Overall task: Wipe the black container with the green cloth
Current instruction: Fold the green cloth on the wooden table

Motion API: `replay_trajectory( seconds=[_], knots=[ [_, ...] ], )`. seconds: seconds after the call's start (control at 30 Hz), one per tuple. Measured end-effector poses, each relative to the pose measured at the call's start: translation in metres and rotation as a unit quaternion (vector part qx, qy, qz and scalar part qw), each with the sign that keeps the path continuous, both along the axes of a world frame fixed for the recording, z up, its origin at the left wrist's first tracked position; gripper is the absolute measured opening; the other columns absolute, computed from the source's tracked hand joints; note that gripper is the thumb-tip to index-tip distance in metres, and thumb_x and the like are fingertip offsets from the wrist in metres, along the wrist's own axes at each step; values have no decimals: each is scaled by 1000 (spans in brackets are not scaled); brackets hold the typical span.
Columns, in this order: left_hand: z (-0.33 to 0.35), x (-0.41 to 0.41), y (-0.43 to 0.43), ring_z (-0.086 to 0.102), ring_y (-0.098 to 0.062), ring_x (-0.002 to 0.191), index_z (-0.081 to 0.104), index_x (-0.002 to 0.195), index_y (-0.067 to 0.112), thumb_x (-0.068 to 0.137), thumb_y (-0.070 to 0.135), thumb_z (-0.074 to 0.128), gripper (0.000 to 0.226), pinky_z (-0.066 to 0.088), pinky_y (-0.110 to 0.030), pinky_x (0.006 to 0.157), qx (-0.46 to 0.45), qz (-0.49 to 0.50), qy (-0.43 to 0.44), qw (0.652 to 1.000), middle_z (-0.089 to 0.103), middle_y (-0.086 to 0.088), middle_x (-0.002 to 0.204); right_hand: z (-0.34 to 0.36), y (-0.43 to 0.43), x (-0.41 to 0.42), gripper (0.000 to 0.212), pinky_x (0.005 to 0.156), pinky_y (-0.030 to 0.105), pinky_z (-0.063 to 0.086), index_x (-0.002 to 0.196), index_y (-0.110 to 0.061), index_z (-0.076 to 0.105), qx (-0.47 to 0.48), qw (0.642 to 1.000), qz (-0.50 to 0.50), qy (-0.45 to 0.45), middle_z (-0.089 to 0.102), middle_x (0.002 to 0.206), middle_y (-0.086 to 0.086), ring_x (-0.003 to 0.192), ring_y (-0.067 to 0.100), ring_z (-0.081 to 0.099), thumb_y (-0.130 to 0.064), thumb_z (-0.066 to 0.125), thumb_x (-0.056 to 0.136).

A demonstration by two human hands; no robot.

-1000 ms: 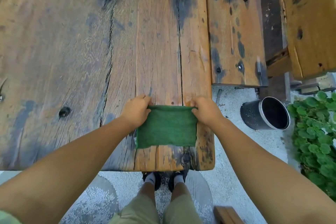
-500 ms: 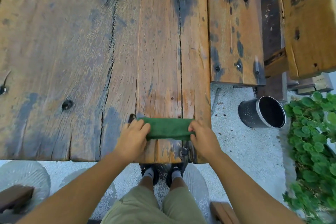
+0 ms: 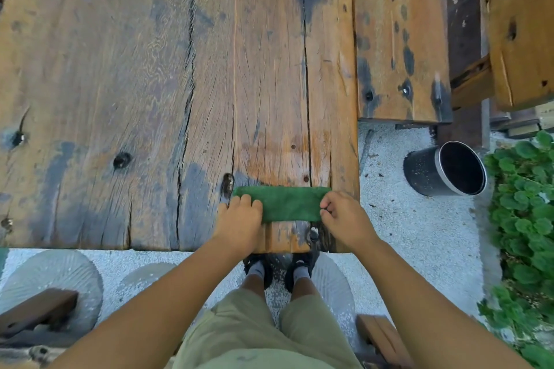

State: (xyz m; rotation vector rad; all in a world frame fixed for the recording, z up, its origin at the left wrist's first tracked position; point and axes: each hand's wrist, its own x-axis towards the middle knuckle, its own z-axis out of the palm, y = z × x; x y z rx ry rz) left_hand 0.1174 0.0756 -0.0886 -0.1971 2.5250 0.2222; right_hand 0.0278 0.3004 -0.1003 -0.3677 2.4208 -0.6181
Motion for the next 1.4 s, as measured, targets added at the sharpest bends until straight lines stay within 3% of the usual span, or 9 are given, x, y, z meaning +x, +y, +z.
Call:
replay_trajectory(
  seconds=[0.27,0.37,0.47,0.7,0.9,1.03,1.13,1.33,1.4],
  knots=[
    [1,-3,41,41,-35,127,43,142,6,88,16,59,58,40,-44,98,74,-60,92,991,42,-15,139,0,-8,-10,29,78,39,55,116,-20,52,-1,997,-72,39,47,118,0,92,18,58,-17,68,93],
    [-11,11,52,-2,-38,154,1,159,5,100,33,48,81,13,-56,122,59,-59,24,996,-4,-18,168,-3,-12,-12,42,85,41,56,131,-20,50,1,997,-76,22,44,128,2,98,21,60,-19,69,93],
    [-22,23,52,-25,-35,150,-19,155,4,102,58,25,87,-1,-57,123,35,-85,9,996,-33,-16,161,-5,-16,-12,49,91,43,56,140,-20,48,12,997,-72,0,43,133,3,102,23,62,-19,68,95],
    [-30,21,50,-39,-36,144,-33,148,4,93,76,20,105,-11,-60,120,33,-116,-21,992,-45,-15,154,-5,-21,-16,20,83,33,48,109,-16,59,24,996,-82,0,49,116,3,96,19,56,-13,69,92],
    [-15,13,47,-31,-34,148,-22,154,4,96,54,43,101,-6,-59,122,87,-88,-41,991,-37,-15,160,4,-31,-17,20,64,33,42,82,-20,51,27,996,-81,1,56,90,1,79,18,53,-6,66,83],
    [-1,-2,24,15,-29,154,33,154,3,100,26,47,60,23,-47,122,205,-7,19,979,16,-12,167,16,-38,-11,25,59,33,44,77,-30,49,-3,992,-124,-26,55,77,-9,68,9,53,-15,68,84],
    [13,-5,4,63,-24,113,64,127,7,101,18,50,31,51,-36,97,289,161,60,942,68,-8,124,25,-49,-3,17,59,34,43,81,-25,55,-39,983,-171,-55,55,74,-9,64,13,53,-27,71,86],
    [22,-6,-13,69,-27,89,67,96,6,107,18,41,31,56,-37,82,511,527,20,678,72,-13,95,34,-99,19,18,71,35,46,86,-12,53,-148,951,-214,-166,52,86,7,78,21,53,-13,71,91],
    [18,-4,-18,68,-28,89,66,95,7,107,29,40,36,56,-41,84,520,568,15,638,70,-16,95,34,-117,26,14,69,33,54,93,-13,56,-159,936,-232,-211,57,91,6,83,20,60,-14,70,93]
  ],
)
